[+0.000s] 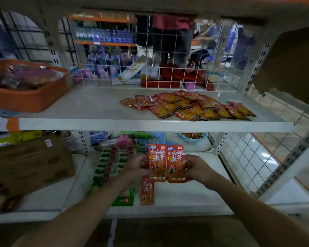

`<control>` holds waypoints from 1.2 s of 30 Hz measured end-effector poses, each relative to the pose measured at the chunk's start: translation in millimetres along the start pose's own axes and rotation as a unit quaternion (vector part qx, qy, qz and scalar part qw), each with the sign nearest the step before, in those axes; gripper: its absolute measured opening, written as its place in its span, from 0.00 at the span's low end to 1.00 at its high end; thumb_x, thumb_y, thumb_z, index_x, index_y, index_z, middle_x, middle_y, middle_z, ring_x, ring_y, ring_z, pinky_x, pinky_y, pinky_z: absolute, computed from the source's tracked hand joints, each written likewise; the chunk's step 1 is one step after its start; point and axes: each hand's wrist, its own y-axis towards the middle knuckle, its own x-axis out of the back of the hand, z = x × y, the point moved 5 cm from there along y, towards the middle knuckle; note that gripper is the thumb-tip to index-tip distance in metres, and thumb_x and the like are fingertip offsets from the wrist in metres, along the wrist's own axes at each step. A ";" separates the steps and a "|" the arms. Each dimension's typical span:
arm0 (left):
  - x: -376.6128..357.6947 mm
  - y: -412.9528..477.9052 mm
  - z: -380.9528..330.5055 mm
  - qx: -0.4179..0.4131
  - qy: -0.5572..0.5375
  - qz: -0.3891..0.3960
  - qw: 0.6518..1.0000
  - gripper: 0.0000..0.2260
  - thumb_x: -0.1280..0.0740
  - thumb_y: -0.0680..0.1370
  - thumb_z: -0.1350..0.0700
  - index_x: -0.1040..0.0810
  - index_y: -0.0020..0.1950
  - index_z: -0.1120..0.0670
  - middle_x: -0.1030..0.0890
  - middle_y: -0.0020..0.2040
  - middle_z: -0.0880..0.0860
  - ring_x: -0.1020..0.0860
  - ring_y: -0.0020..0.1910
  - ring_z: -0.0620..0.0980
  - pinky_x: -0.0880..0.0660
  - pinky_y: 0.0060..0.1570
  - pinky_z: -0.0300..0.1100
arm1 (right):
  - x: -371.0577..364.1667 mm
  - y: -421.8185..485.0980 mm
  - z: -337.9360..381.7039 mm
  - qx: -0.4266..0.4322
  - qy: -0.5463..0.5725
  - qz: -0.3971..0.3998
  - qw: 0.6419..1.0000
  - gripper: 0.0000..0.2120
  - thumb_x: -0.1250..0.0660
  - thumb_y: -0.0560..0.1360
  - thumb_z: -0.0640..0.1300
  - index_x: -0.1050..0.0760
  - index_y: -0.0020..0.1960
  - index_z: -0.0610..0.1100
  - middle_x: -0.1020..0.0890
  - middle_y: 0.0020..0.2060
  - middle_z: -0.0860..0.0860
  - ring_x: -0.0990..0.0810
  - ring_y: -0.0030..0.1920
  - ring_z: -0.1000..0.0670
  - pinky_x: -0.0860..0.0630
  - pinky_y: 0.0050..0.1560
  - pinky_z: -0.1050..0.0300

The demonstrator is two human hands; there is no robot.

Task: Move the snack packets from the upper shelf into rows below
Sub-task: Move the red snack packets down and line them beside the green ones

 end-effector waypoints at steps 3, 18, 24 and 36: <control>0.9 22.0 22.5 0.012 0.009 0.006 1.000 0.20 0.23 0.70 0.64 0.22 0.55 0.44 0.16 0.51 0.48 0.17 0.50 0.45 0.20 0.56 0.52 | -4.3 24.6 -21.6 -0.021 -0.020 -0.004 1.000 0.15 0.27 0.71 0.31 0.20 0.56 0.42 0.16 0.51 0.44 0.16 0.52 0.47 0.15 0.45 0.47; 3.8 127.9 107.5 0.007 0.061 0.037 0.997 0.42 0.22 0.69 0.65 0.37 0.67 0.29 0.23 0.58 0.44 0.23 0.59 0.44 0.22 0.55 0.43 | -18.1 151.2 -110.5 -0.107 -0.055 0.030 0.992 0.18 0.30 0.72 0.29 0.27 0.57 0.43 0.19 0.48 0.50 0.18 0.45 0.53 0.20 0.34 0.62; -1.8 172.7 143.6 0.011 0.104 0.078 0.991 0.36 0.20 0.69 0.58 0.32 0.69 0.33 0.24 0.62 0.43 0.23 0.59 0.40 0.22 0.53 0.35 | -31.3 205.1 -145.4 -0.129 -0.042 0.046 0.990 0.20 0.29 0.70 0.26 0.26 0.58 0.42 0.19 0.52 0.44 0.17 0.50 0.47 0.18 0.36 0.57; -38.0 241.7 175.4 -0.021 0.245 0.076 0.966 0.40 0.22 0.70 0.60 0.37 0.76 0.43 0.25 0.67 0.48 0.24 0.64 0.48 0.23 0.62 0.46 | -22.0 237.4 -211.0 -0.166 -0.041 0.001 0.985 0.19 0.24 0.68 0.31 0.27 0.51 0.47 0.19 0.49 0.47 0.18 0.48 0.48 0.16 0.45 0.49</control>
